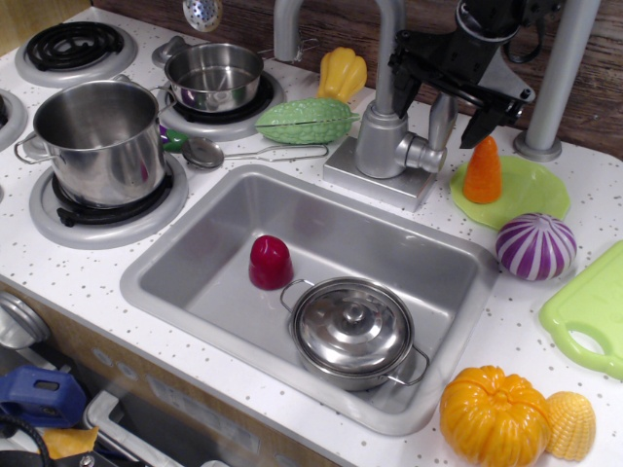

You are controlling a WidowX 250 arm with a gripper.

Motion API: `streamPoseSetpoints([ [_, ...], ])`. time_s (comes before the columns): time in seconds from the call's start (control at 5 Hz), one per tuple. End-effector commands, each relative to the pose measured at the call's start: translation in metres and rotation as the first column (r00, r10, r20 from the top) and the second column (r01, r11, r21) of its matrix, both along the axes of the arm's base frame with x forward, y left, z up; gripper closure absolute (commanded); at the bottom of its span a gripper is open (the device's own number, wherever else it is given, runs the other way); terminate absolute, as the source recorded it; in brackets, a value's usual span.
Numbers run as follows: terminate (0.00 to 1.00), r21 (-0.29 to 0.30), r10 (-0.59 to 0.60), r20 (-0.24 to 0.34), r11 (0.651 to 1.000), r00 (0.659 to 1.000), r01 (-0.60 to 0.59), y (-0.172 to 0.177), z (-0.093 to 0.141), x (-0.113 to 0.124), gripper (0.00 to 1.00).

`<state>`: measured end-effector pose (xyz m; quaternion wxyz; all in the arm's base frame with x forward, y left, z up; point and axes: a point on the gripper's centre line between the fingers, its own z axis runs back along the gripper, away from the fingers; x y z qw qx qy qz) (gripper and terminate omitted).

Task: Turn lever vertical to front

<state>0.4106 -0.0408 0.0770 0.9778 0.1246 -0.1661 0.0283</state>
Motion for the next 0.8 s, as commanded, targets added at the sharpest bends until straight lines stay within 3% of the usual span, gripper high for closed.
streamPoseSetpoints([
  [0.0, 0.0, 0.007, -0.014, 0.083, 1.0, 0.996, 0.014, 0.006, 0.018, 0.02, 0.0],
  [0.2, 0.0, 0.013, -0.002, 0.082, 1.0, 0.997, 0.001, 0.004, 0.018, 0.021, 1.0],
  [0.6, 0.0, -0.001, 0.037, 0.053, 0.999, 0.998, -0.037, 0.0, 0.024, 0.0, 1.0],
])
